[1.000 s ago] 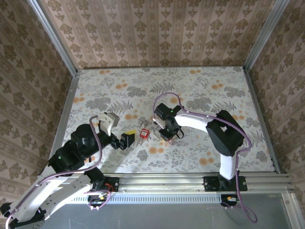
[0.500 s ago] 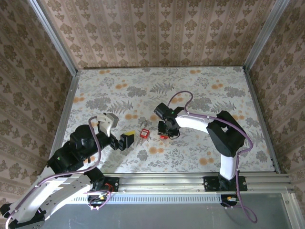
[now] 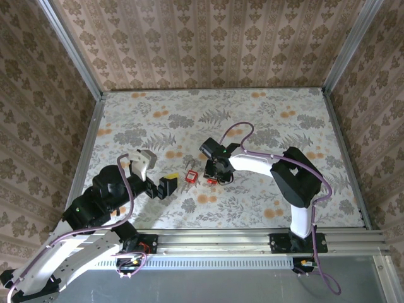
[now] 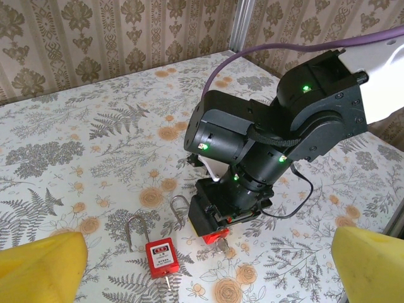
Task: Unlock with the key
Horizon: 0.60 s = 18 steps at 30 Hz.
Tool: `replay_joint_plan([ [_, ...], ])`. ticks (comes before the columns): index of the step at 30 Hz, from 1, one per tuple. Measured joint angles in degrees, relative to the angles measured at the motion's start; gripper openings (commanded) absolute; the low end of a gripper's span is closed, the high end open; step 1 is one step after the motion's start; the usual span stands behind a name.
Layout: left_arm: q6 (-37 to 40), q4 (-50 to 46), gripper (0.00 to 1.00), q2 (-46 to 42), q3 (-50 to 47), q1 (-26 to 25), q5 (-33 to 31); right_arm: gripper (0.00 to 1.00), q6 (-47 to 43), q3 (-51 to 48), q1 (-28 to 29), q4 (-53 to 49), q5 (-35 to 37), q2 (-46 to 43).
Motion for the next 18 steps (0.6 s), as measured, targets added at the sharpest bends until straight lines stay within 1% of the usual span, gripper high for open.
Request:
replay_joint_plan([
  [2, 0.0, 0.0, 1.00, 0.0, 0.0, 0.0, -0.2, 0.57, 0.2, -0.9, 0.0, 0.4, -0.3, -0.7],
  [4, -0.4, 0.2, 1.00, 0.0, 0.0, 0.0, -0.7, 0.69, 0.2, -1.1, 0.0, 0.0, -0.5, -2.3],
  [6, -0.9, 0.3, 1.00, 0.2, 0.0, 0.0, -1.0, 0.74, -0.2, -1.1, -0.2, 0.0, -0.9, -4.7],
  [8, -1.0, 0.7, 1.00, 0.9, 0.1, 0.0, -1.4, 0.76, -0.3, -1.5, -0.6, 0.4, -1.9, -8.0],
  [10, -1.4, 1.0, 1.00, 2.3, 0.3, 0.0, -2.2, 0.83, -0.8, -2.5, -1.2, 0.5, -2.3, -12.0],
  [13, -2.2, 1.5, 1.00, 4.8, 0.4, 0.6, -3.4, 0.91, -3.2, -4.5, -2.8, -0.3, -1.7, -18.2],
  [15, -3.2, 2.0, 1.00, 7.1, 0.5, 2.4, -4.0, 1.00, -6.5, -7.0, -5.4, -0.8, -0.3, -23.9],
  [16, -3.6, 2.5, 1.00, 8.2, 0.5, 3.6, -4.2, 1.00, -8.5, -8.5, -6.9, -1.0, 1.0, -26.8],
  [18, -4.3, 4.3, 1.00, 10.8, 0.2, 7.7, -4.4, 1.00, -13.5, -12.1, -10.6, -0.9, 5.0, -33.7],
])
